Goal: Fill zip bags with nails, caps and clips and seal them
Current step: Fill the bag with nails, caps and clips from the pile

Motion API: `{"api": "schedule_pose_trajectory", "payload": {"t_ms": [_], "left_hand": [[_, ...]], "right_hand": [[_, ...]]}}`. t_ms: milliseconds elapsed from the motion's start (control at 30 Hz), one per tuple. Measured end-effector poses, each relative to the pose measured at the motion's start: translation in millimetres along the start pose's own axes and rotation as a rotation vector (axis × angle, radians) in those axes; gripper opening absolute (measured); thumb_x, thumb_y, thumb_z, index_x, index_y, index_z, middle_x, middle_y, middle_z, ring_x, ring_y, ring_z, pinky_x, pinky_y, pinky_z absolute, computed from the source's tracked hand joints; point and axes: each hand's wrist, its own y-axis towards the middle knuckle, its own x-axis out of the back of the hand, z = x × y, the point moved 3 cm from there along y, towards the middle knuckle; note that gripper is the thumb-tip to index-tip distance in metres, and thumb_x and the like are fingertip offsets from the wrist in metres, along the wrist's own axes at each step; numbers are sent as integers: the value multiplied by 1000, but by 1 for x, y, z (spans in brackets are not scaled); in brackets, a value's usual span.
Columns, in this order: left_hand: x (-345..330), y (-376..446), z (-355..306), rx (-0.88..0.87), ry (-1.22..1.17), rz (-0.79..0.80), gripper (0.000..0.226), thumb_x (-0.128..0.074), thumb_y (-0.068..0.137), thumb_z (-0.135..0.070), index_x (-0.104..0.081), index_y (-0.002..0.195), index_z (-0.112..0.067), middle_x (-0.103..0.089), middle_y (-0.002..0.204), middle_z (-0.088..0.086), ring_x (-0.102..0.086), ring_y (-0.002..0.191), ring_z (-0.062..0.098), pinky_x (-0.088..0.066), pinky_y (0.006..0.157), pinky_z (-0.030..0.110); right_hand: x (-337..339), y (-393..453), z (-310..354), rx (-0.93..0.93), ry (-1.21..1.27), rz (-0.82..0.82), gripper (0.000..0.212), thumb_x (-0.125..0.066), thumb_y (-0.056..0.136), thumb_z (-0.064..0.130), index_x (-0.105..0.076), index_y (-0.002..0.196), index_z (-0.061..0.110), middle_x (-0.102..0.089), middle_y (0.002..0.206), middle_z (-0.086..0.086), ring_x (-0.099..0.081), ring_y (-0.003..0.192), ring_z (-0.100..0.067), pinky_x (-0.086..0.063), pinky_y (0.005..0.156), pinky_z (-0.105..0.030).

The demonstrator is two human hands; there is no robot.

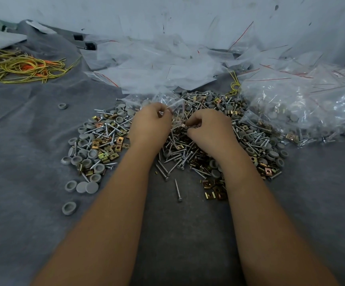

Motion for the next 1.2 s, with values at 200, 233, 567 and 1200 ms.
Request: {"api": "schedule_pose_trajectory", "payload": {"t_ms": [200,233,567,1200], "left_hand": [[-1,1,2,-5,-28,-9,19,-50,95,-28,-68,93,-25,-61,63,-3,-48,48,16,-41,54,30],[-1,1,2,-9,-31,-15,19,-50,95,-28,-68,93,-25,-60,62,-3,-47,47,15,-40,52,29],[-3,0,-2,-97,40,-6,19,-51,95,-28,-69,99,-26,-55,61,-8,-46,49,11,-33,51,25],[4,-2,-6,-59,-291,-145,21,-52,88,-23,-63,74,-33,-55,58,-4,-49,53,12,-40,54,30]], "right_hand": [[5,-1,0,34,107,-173,17,-57,90,20,-66,91,34,-66,88,9,-61,90,-19,-45,94,-45],[6,-1,1,58,136,-195,17,-58,91,20,-69,96,32,-64,86,10,-61,90,-19,-47,92,-45],[7,0,10,271,127,-302,17,-66,87,10,-74,101,15,-63,93,3,-56,98,-19,-46,88,-37],[8,-1,10,259,191,-410,22,-62,93,23,-72,112,24,-51,97,2,-51,100,-18,-46,84,-32]]}}
